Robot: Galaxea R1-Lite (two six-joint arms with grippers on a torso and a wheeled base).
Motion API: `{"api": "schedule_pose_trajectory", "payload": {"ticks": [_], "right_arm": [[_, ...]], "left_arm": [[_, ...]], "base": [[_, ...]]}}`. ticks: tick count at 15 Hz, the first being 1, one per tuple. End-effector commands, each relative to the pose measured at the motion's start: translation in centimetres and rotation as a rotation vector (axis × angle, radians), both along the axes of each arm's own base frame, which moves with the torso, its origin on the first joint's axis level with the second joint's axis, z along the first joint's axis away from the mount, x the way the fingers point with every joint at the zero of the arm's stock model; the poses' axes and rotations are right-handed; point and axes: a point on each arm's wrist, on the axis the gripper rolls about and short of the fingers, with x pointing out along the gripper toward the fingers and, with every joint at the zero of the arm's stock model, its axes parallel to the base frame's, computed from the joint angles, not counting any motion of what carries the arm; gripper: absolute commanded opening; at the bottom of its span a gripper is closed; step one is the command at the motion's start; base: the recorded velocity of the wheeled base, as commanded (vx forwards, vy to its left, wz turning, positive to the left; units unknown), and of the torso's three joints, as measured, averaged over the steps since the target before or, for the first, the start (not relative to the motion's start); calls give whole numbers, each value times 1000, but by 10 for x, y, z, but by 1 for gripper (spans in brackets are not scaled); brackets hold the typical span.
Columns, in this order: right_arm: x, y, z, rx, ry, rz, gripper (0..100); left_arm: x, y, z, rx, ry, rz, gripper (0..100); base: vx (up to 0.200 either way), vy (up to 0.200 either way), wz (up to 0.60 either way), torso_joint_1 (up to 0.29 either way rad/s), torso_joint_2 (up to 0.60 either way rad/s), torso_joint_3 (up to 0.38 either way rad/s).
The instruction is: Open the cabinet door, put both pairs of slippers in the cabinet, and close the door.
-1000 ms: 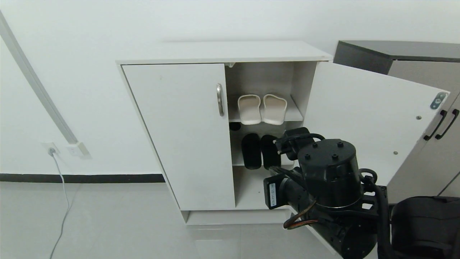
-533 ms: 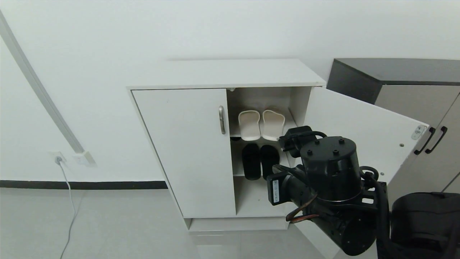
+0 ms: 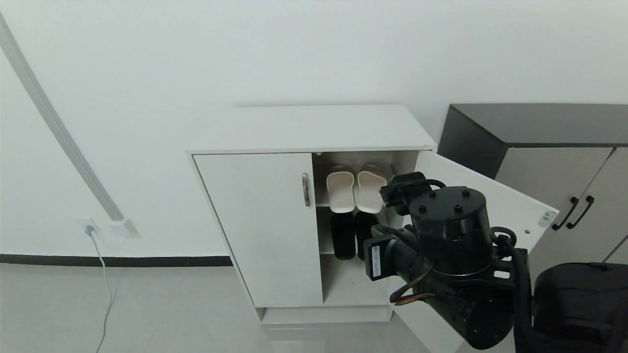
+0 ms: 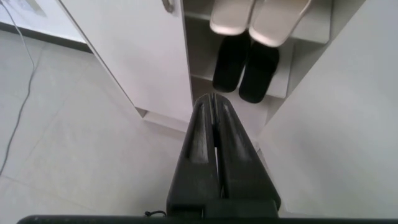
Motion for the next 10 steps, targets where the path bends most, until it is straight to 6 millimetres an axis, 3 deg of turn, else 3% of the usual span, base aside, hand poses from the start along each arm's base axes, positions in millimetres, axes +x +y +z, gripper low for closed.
{"api": "schedule_pose_trajectory", "payload": {"ticks": [1, 10], "right_arm": [[0, 0, 0, 1, 0, 0, 0], [0, 0, 0, 0, 0, -1, 0]], "left_arm": [[0, 0, 0, -1, 1, 0, 0], [0, 0, 0, 0, 1, 0, 0]], "base": [[0, 0, 0, 207, -520, -320], [0, 0, 0, 238, -557, -325]]}}
